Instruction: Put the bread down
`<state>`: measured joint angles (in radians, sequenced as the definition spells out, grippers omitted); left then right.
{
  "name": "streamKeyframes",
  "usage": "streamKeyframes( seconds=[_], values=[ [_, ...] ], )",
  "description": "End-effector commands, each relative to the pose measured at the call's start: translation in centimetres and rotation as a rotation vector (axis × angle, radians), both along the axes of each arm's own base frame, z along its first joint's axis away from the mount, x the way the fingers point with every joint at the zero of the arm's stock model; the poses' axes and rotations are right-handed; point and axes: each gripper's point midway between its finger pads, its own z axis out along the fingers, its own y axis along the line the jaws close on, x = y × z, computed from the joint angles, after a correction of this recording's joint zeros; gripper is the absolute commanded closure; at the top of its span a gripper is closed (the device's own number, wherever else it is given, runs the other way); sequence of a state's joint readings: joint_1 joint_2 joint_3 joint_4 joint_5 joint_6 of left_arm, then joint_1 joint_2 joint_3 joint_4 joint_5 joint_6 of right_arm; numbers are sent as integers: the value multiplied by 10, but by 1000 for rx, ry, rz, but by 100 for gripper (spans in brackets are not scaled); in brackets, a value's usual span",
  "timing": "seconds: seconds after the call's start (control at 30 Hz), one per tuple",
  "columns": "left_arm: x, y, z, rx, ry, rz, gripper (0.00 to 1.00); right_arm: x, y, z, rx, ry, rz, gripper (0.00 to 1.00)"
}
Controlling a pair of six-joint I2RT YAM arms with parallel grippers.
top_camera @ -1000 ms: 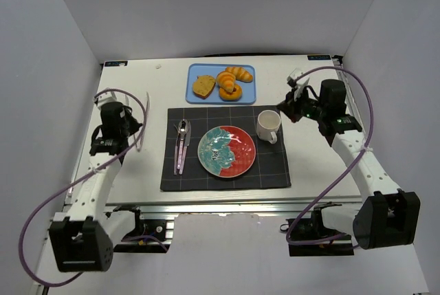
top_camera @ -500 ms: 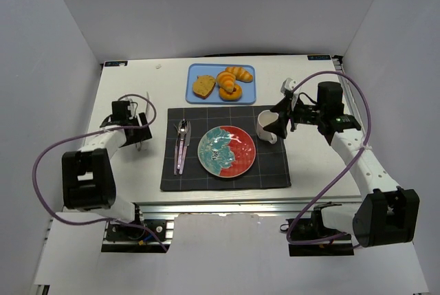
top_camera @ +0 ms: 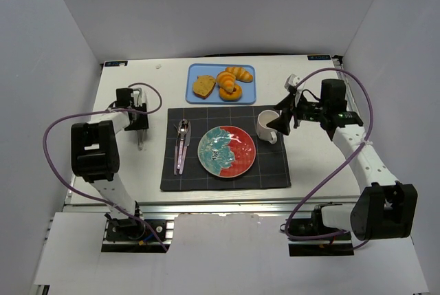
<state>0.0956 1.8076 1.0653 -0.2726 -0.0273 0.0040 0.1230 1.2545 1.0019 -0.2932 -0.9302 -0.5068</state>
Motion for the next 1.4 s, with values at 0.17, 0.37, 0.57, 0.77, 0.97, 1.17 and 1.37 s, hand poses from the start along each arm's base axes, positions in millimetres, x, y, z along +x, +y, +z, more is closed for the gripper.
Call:
streamKeyframes(
  seconds=[0.17, 0.37, 0.57, 0.77, 0.97, 1.17, 1.37],
  values=[
    [-29, 2, -8, -15, 66, -13, 78, 18, -17, 23, 18, -62, -43, 18],
    [0, -29, 85, -219, -201, 32, 80, 25, -21, 28, 28, -67, -51, 18],
    [13, -101, 154, -550, -354, 22, 55, 30, -25, 30, 37, -71, -63, 18],
    [15, -161, 157, -670, -301, -48, 51, 26, -28, 27, 49, -67, -66, 18],
    [37, -177, 157, -658, -265, -69, 50, 27, -36, 27, 58, -69, -82, 17],
    [47, -182, 149, -626, -233, -76, 48, 27, -38, 26, 72, -63, -83, 17],
    [50, -192, 139, -642, -204, -95, 48, 30, -39, 29, 75, -68, -88, 17]
  ],
)
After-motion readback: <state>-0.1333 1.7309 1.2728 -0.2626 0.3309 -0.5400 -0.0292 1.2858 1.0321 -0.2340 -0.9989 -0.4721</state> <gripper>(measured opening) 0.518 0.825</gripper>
